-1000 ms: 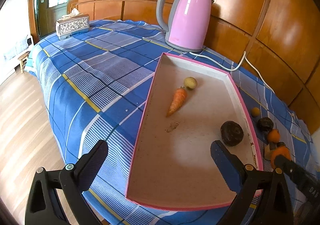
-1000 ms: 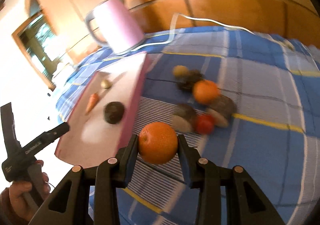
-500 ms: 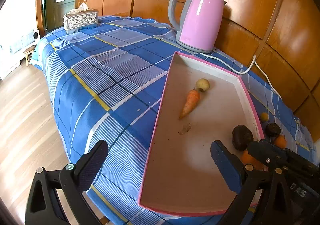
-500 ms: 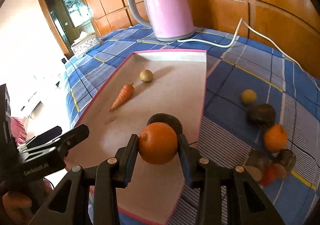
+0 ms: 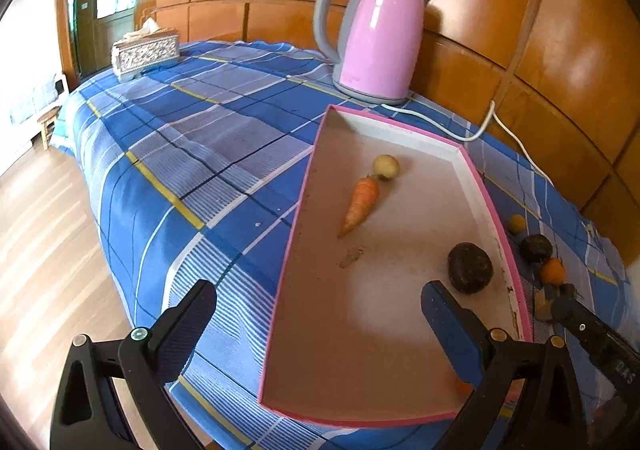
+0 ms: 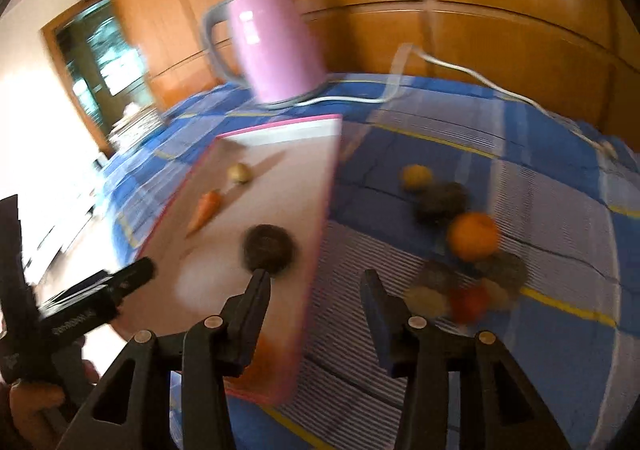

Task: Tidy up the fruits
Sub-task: 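Carry the orange with the right gripper into the tray and release, then move the left gripper to the yellow potato beside the tray and grasp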

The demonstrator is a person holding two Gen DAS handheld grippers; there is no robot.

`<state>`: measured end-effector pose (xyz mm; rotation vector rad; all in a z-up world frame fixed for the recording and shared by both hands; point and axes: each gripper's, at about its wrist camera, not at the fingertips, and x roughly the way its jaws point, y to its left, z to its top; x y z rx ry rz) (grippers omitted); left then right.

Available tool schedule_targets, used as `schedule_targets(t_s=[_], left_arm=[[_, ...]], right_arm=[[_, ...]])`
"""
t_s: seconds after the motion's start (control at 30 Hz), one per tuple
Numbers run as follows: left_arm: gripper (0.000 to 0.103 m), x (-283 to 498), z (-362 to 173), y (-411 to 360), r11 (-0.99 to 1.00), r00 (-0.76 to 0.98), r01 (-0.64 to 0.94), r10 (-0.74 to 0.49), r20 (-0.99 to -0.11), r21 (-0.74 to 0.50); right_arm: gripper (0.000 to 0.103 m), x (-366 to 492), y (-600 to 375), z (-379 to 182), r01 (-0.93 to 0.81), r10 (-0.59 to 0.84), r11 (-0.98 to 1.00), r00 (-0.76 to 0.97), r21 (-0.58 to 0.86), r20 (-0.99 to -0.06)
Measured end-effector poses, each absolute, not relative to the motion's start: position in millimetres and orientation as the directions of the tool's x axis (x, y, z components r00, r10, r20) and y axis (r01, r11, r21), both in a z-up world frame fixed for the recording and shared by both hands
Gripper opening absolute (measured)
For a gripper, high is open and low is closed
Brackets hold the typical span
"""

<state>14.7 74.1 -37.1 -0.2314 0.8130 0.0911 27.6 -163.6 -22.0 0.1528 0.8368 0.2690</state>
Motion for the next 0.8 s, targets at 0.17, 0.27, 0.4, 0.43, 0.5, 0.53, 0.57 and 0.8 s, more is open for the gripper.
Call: schedule_targets(t_s=[0.17,0.27,0.4,0.43,0.5,0.53,0.57,0.8], left_arm=[[0.103,13.0,-32.2,60.6,0.983,0.699,-0.105,-0.032,-0.714,-0.148],[0.103,12.0,-27.9,50.9,0.988,0.707,-0.063,-0.055,-0.705,-0.14],[0.103,13.2,-22.1,39.4,0.992,0.714,-0.015,-0.078,-0.696,-0.128],[0.103,14.3,-21.3,36.7,0.992,0.713,-0.008,-0.081,-0.696,-0.124],[0.103,16.8,-19.7,30.3,0.993,0.711,0.012,-0.092,-0.697,-0.119],[0.103,17.3,-18.9,27.2,0.993,0.711,0.021,-0.097,-0.696,-0.118],[0.103,18.1,-18.2,23.7,0.993,0.711,0.032,-0.103,-0.695,-0.115],[0.103,27.7,-13.9,-3.2,0.986,0.69,0.129,-0.166,-0.704,-0.106]], right_arm=[[0.048,13.5,-208.4,-33.6,0.022,0.145,0.977,0.668,0.214,-0.73],[0.048,4.7,-235.0,-40.9,0.132,0.068,0.97,0.663,0.205,-0.746],[0.048,-9.2,-264.4,-46.0,0.254,-0.044,0.953,0.658,0.166,-0.752],[0.048,-13.7,-273.4,-47.2,0.291,-0.084,0.945,0.655,0.147,-0.751],[0.048,-22.1,-287.5,-49.3,0.353,-0.151,0.928,0.646,0.118,-0.748],[0.048,-26.4,-296.3,-51.1,0.389,-0.181,0.914,0.639,0.112,-0.747],[0.048,-29.6,-303.7,-52.9,0.419,-0.201,0.901,0.63,0.111,-0.75],[0.048,-48.9,-347.6,-61.8,0.555,-0.303,0.827,0.579,0.093,-0.757]])
